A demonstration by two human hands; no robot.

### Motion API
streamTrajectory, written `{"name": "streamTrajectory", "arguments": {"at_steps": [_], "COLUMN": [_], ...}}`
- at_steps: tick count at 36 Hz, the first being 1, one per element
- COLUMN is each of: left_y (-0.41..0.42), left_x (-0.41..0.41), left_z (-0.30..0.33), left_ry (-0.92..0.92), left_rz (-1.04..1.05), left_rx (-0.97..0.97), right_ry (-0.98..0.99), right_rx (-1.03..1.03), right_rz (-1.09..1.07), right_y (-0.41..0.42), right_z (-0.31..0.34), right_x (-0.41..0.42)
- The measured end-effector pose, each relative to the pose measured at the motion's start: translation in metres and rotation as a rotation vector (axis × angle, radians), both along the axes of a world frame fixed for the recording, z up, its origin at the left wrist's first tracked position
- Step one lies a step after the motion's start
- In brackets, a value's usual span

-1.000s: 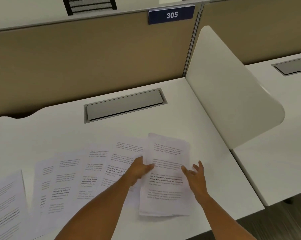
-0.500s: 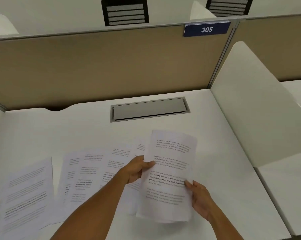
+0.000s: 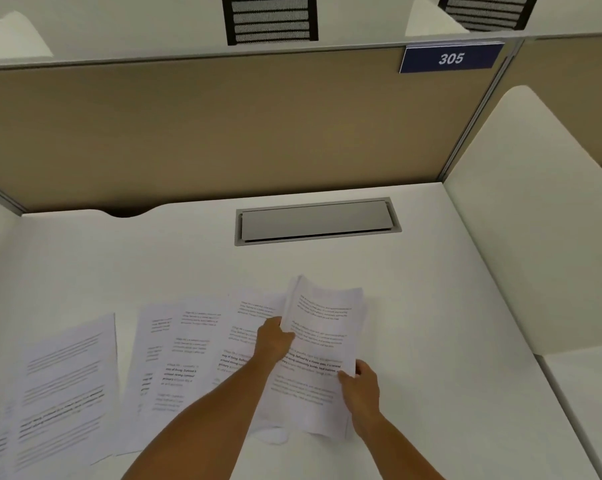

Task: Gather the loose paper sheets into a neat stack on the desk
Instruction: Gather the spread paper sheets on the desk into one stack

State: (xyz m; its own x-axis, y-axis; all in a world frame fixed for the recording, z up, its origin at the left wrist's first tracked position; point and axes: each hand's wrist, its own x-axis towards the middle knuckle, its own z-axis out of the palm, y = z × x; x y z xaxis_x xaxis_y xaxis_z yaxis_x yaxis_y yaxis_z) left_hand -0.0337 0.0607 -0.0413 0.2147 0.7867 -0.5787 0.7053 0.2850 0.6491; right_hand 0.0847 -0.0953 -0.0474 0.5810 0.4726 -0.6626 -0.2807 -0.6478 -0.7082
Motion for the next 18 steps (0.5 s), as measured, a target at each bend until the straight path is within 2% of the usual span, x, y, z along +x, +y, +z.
{"name": "streamTrajectory", "arguments": {"at_steps": [2, 7, 18], "left_y": [0.001, 0.006, 0.006], "left_x": [0.003, 0.006, 0.001], "left_z": [-0.006, -0.014, -0.022], "left_ry": [0.049, 0.368, 0.333], "left_rz": [0.007, -0.054, -0.019], "left_rx": [-0.008, -0.017, -0.028], "right_ry": [-0.105, -0.272, -0.163], "right_rx": [-0.072, -0.325, -0.29], "right_rz": [0.01, 0.095, 0.062], "right_y": [0.005, 0.012, 0.028], "right_z": [-0.005, -0.012, -0.012], "right_x": [-0.003, -0.006, -0.009]}}
